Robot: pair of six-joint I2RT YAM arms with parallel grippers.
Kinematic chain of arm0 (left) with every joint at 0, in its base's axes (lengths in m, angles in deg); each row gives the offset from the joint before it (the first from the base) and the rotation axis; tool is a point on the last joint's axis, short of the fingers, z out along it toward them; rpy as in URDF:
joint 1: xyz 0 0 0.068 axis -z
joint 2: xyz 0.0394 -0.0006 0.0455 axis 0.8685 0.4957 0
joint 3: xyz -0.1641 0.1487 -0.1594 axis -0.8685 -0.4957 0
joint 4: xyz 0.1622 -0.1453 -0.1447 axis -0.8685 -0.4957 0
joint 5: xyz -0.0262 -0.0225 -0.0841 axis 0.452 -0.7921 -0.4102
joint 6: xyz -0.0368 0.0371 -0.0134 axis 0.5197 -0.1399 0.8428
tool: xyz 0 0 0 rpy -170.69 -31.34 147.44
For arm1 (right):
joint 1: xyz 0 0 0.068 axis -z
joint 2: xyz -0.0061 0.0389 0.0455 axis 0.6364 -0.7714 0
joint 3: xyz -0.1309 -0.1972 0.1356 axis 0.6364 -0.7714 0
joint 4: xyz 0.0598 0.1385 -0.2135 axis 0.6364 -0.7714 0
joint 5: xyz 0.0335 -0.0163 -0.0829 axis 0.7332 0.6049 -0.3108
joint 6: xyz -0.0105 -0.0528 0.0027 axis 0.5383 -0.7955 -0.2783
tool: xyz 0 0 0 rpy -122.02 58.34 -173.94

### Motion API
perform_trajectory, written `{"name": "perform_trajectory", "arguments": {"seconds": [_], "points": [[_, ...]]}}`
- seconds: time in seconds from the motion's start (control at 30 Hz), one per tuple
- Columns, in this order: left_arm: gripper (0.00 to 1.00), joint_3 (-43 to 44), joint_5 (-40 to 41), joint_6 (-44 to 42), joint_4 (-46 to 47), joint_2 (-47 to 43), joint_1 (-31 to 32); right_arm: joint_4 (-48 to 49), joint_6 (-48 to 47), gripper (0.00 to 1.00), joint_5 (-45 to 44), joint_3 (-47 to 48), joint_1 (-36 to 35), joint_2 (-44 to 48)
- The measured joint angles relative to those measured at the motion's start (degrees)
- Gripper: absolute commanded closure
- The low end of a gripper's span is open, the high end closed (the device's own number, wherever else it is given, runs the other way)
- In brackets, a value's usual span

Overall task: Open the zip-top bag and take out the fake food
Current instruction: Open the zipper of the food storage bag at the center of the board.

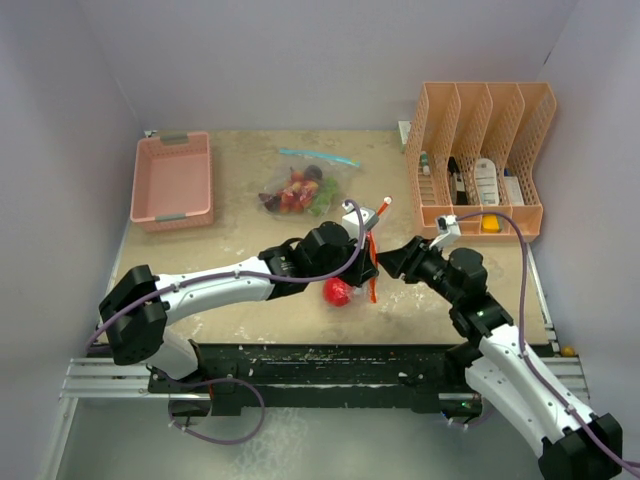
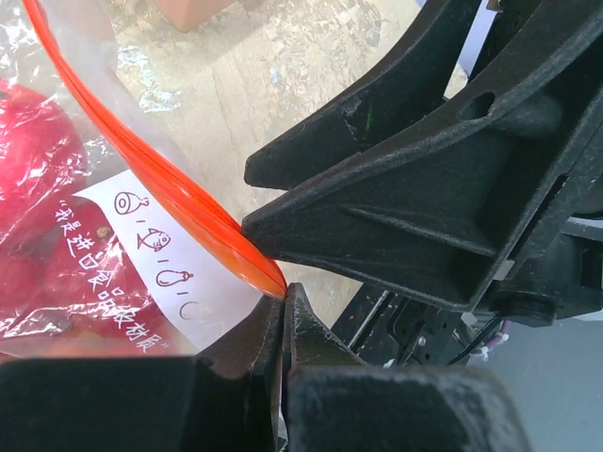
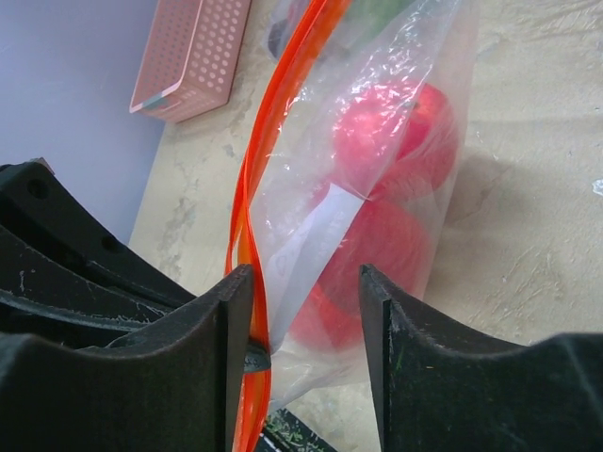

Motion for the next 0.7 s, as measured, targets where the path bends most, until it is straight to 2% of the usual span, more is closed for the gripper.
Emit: {"name": "perform_trajectory", "arguments": {"seconds": [0.17,0.3,0.4,0.47,0.63,0.7], "points": [[1.0,0.0,-1.0,0.0,0.0,0.0,-0.2,0.8,-0.4,0.46,1.3,-0.2,0.2,-0.1],[0.89,0.0,-2.4,0.1,0.0,-0.1,-0.2,1.7,-1.1,0.53,2.9,-0.2,0.2,0.0],[0.78,0.0,-3.6,0.1,0.0,-0.2,-0.2,2.7,-1.7,0.62,4.4,-0.4,0.2,0.7],[0.72,-0.3,-4.1,0.1,0.1,-0.5,-0.2,3.7,-2.4,0.72,5.7,-0.8,0.1,1.2],[0.48,-0.9,-5.2,0.1,0.6,-1.9,-0.3,7.1,-3.8,0.98,10.8,-2.5,0.1,1.9],[0.4,-1.1,-5.4,0.1,0.7,-2.6,-0.5,8.8,-3.9,1.0,12.0,-3.3,0.1,2.3]]}}
